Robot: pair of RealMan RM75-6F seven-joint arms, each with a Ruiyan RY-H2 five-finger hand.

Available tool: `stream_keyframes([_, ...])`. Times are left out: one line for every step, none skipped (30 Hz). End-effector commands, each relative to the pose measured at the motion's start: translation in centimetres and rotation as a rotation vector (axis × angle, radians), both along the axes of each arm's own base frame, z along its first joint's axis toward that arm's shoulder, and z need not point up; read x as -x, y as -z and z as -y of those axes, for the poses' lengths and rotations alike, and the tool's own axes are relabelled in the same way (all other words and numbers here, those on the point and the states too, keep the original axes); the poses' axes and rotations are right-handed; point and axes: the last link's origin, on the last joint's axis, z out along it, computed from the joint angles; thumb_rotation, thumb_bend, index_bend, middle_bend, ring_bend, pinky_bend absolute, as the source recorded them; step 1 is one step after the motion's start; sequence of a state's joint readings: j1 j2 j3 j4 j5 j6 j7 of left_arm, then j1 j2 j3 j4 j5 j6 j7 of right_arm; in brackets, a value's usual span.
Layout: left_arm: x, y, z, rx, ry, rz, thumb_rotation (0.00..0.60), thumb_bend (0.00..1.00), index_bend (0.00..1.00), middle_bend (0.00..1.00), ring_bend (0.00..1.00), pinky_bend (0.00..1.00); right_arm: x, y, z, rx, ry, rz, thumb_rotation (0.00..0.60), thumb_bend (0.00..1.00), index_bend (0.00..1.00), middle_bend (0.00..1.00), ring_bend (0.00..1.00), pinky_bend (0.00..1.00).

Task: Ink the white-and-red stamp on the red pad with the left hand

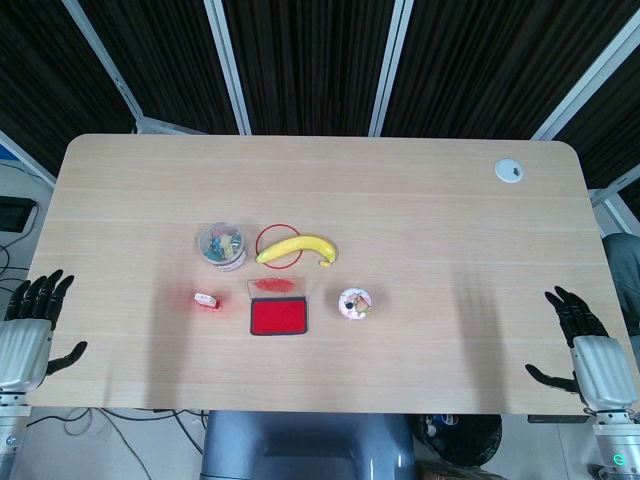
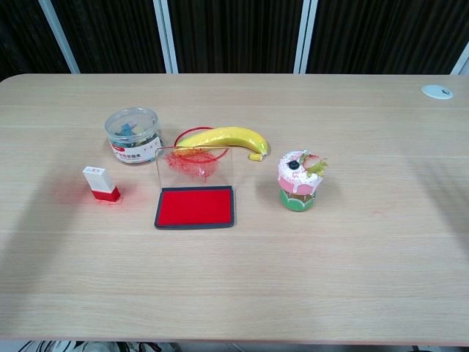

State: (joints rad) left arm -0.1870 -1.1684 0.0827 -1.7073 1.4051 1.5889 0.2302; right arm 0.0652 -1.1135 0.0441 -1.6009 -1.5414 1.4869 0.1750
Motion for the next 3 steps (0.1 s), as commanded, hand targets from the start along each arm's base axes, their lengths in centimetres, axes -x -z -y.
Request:
stream_keyframes([0.04, -0.03, -0.03, -0.001, -0.002, 0.003, 0.600, 0.15, 0.00, 0.00, 0.00, 0.03, 0.03, -0.02, 0.05, 0.001, 0.001, 0.001, 0.600, 0.16, 0.00, 0.00, 0.00, 0.18])
stream_keyframes([0.05, -0.03, -0.08, -0.001, -0.003, 0.004, 0.600, 0.15, 0.00, 0.00, 0.00, 0.03, 0.04, -0.02, 0.08, 0.000, 0.002, 0.001, 0.600, 0.16, 0.00, 0.00, 0.00, 0.18])
stream_keyframes([0.07, -0.02, -0.14, -0.001, -0.004, 0.003, 0.600, 0.15, 0.00, 0.00, 0.00, 0.03, 0.05, -0.02, 0.11, 0.000, 0.002, 0.001, 0.600, 0.16, 0.00, 0.00, 0.00, 0.18])
